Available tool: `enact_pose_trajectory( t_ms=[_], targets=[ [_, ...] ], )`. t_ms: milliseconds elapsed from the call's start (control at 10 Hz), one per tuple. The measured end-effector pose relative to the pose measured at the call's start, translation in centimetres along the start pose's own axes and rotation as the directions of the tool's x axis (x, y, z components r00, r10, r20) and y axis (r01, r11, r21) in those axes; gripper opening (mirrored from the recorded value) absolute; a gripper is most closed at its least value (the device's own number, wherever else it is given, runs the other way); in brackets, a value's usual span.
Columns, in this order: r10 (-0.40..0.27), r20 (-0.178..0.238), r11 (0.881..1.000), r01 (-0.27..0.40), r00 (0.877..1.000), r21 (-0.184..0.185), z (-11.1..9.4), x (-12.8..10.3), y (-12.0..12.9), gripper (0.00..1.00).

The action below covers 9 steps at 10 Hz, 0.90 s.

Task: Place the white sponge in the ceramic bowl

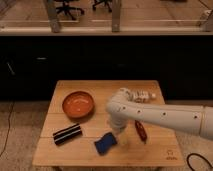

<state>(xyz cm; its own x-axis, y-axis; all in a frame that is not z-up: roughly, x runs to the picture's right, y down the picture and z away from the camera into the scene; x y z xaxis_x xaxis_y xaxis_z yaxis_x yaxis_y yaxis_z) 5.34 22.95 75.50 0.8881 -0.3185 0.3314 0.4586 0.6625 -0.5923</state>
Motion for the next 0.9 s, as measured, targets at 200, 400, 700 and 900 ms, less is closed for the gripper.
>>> enact_pose_trajectory(
  t_ms=[200,400,700,900],
  targets=[
    [-0.038,-0.008,0.999,0.038,0.999,-0.020,1.2,-0.7,0.3,0.80],
    [-0.056,-0.007,0.998,0.056,0.998,-0.023,2.5,-1.2,0.1,0.80],
    [-0.084,-0.004,0.996,0.084,0.996,-0.038,4.0,-1.6,0.2,0.80],
    [-0.087,-0.001,0.995,0.086,0.996,-0.046,4.7,-1.6,0.5,0.80]
  ],
)
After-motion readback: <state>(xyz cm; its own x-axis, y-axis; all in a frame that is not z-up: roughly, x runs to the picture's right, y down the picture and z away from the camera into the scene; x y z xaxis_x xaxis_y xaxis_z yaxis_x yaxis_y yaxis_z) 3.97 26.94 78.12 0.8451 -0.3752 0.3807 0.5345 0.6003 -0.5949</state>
